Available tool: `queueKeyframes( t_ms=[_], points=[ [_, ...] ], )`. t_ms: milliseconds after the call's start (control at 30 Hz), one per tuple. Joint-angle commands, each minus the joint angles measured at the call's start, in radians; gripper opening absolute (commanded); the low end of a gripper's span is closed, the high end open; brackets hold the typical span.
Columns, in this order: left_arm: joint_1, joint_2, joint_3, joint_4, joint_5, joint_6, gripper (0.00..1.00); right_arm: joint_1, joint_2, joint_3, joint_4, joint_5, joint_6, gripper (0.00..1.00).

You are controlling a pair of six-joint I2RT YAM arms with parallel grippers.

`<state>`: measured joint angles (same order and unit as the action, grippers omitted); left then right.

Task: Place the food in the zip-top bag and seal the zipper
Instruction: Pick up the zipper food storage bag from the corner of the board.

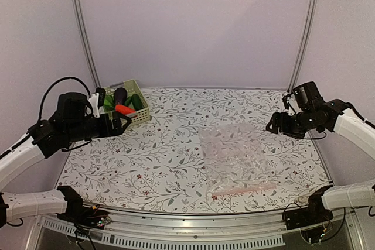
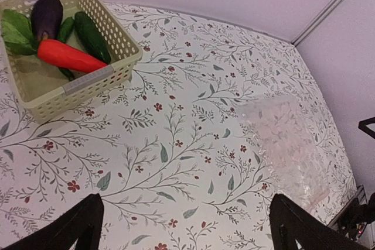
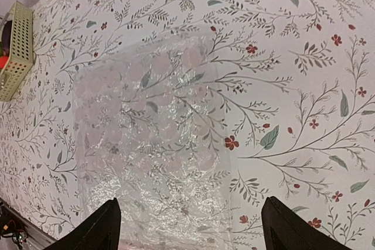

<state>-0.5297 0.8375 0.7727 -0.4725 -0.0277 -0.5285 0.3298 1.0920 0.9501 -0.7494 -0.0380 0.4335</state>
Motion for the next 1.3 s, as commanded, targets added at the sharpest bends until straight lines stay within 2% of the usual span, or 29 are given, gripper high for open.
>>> queueKeyframes(
  t_ms=[0, 100, 233, 300, 433, 500, 733, 867, 1100, 1200, 1267],
  points=[
    [-0.131, 0.006, -0.074, 0.111, -0.057, -0.138, 1.0, 0.124, 0.07, -0.076, -0.022, 0.007, 0.078, 0.81],
    [-0.211, 0.049, -0.097, 0.138, -0.096, -0.179, 0.99, 0.215, 0.106, -0.107, 0.039, -0.035, 0.089, 0.78],
    [-0.264, 0.102, -0.105, 0.176, -0.1, -0.219, 0.99, 0.444, 0.154, -0.1, 0.113, -0.021, 0.036, 0.77],
    [-0.272, 0.126, -0.112, 0.217, -0.064, -0.235, 1.0, 0.545, 0.189, -0.091, 0.129, -0.003, -0.008, 0.69],
    [-0.286, 0.191, -0.084, 0.25, 0.001, -0.248, 1.0, 0.674, 0.281, -0.067, 0.133, -0.023, -0.121, 0.59],
    [-0.305, 0.218, -0.065, 0.251, 0.002, -0.243, 1.0, 0.698, 0.324, -0.066, 0.136, -0.023, -0.148, 0.56],
    [-0.338, 0.259, -0.053, 0.26, 0.012, -0.272, 1.0, 0.768, 0.41, -0.066, 0.133, -0.007, -0.218, 0.57],
    [-0.345, 0.252, -0.07, 0.27, 0.011, -0.294, 1.0, 0.836, 0.452, -0.058, 0.125, 0.1, -0.219, 0.58],
    [-0.348, 0.236, -0.072, 0.285, 0.02, -0.309, 1.0, 0.875, 0.545, -0.029, 0.129, 0.162, -0.192, 0.56],
    [-0.348, 0.233, -0.072, 0.278, 0.02, -0.309, 1.0, 0.887, 0.594, -0.005, 0.122, 0.215, -0.181, 0.49],
    [-0.348, 0.232, -0.073, 0.273, 0.02, -0.31, 1.0, 0.892, 0.629, 0.01, 0.124, 0.244, -0.161, 0.39]
  ],
)
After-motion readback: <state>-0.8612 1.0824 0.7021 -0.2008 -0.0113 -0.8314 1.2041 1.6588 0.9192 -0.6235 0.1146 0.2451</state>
